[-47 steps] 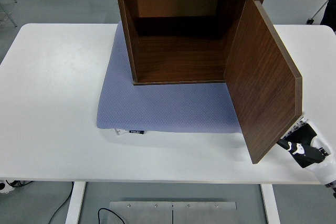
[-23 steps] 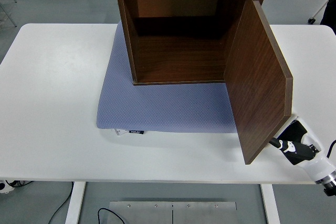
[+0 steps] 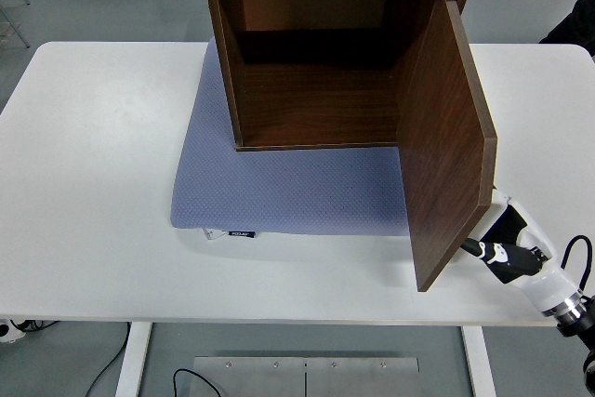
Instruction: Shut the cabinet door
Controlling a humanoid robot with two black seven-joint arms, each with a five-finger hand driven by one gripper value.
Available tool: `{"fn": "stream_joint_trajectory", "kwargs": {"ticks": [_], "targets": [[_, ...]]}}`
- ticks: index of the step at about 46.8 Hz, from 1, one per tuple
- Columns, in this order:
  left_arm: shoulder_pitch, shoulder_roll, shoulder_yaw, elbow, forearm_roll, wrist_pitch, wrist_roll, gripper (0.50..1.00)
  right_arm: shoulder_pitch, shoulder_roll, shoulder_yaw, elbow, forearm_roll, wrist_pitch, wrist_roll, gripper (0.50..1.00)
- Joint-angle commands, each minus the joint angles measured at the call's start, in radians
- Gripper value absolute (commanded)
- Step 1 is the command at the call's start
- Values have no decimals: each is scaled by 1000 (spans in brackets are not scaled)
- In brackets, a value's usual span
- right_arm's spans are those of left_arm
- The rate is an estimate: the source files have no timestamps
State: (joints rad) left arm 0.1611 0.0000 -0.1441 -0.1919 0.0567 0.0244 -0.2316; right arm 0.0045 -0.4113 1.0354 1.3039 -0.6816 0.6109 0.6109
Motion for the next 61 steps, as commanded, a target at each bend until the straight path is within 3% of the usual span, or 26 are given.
{"fn": "stream_joint_trajectory", "kwargs": {"ticks": [1, 61], "targets": [[0, 0, 0, -1, 0, 0, 0, 1000, 6, 0, -3, 0, 1, 0, 0, 1000], [0, 0, 0, 0, 0, 0, 0, 1000, 74, 105, -81, -2, -27, -6, 0, 1000]]}}
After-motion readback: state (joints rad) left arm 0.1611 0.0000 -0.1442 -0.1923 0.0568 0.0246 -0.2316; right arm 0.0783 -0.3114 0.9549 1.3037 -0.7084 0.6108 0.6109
